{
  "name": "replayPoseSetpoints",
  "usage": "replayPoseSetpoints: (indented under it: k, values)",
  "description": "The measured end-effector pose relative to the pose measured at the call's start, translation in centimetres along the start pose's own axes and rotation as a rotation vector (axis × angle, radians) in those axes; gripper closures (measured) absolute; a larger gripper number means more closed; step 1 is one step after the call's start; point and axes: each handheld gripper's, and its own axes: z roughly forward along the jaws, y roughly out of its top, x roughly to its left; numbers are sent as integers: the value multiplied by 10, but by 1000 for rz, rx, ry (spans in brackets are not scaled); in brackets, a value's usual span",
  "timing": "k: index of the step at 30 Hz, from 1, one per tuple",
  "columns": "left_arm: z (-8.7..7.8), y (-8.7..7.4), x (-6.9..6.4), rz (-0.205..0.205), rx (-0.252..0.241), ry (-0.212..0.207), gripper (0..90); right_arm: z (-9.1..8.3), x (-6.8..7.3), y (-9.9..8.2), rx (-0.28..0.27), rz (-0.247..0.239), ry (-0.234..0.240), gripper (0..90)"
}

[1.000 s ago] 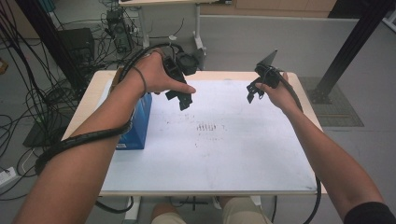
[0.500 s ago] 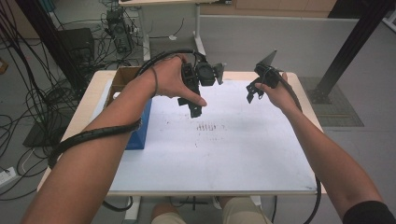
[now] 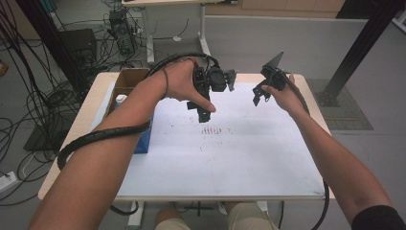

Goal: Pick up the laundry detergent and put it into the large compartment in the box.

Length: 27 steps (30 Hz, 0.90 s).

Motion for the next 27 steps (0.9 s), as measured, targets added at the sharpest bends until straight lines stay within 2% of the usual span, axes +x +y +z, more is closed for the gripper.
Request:
replayPoseSetpoints:
  k: [27]
  values:
    - [0,-1,-1,10,0,9,34,-3,-2,-3,-6,2,-5,71]
